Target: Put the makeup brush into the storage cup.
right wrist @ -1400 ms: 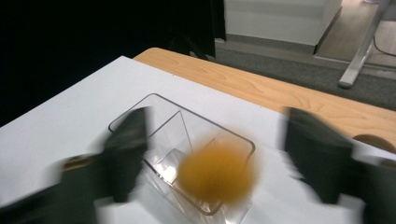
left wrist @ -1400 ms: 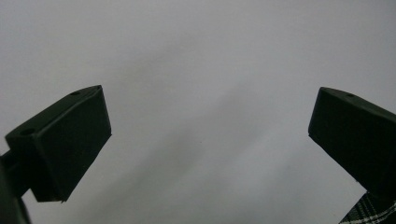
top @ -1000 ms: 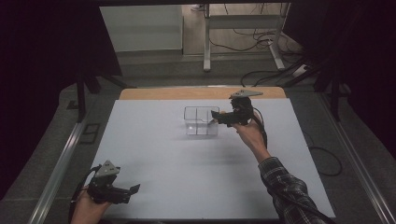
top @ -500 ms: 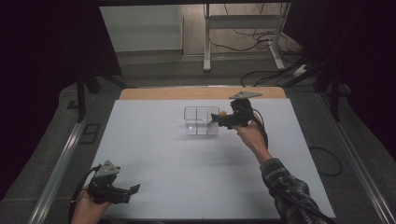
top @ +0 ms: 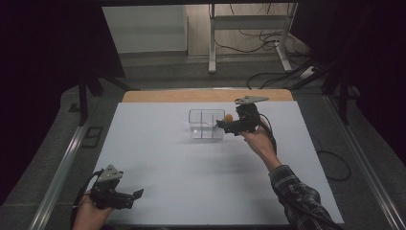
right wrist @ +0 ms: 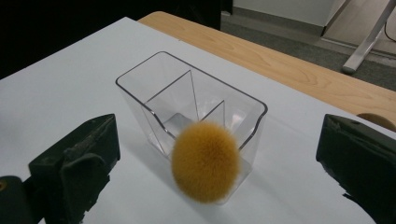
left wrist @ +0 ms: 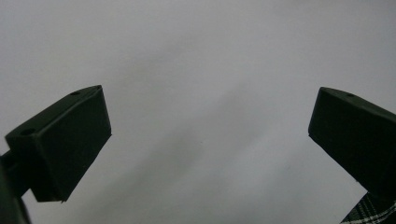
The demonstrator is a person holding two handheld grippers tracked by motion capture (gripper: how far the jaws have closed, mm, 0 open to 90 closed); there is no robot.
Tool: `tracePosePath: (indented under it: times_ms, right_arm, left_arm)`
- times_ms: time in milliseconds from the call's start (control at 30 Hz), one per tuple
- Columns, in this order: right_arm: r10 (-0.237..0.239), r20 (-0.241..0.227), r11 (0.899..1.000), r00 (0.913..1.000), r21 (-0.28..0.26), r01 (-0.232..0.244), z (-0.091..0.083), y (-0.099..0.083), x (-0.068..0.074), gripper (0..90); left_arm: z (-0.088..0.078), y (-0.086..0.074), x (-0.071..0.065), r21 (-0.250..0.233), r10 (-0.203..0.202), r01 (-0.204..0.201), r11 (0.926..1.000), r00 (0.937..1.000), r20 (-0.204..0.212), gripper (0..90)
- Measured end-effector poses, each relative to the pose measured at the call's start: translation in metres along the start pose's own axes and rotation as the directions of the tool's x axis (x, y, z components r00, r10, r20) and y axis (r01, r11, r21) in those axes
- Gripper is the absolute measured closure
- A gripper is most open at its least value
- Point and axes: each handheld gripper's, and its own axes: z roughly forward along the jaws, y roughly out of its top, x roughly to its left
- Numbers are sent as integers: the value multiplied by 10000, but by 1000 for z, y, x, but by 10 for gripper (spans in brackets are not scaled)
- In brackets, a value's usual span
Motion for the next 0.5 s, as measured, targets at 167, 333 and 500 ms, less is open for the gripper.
tracePosePath:
  times_ms: [167, 333, 500]
  right_arm:
    - [-20, -71, 9999, 10000, 105, 20, -1, -3, 1, 0]
    - [-109, -105, 9998, 9999, 179, 111, -2, -7, 2, 0]
    - [-131, -101, 9998, 9999, 160, 132, -5, -12, 2, 0]
  left_arm:
    - [0, 0, 0, 5, 2, -2, 10000, 10000, 0, 0]
    - [0, 0, 0, -5, -14, 14, 10000, 10000, -4, 0]
    - [0, 0, 0, -6, -27, 27, 10000, 10000, 2, 0]
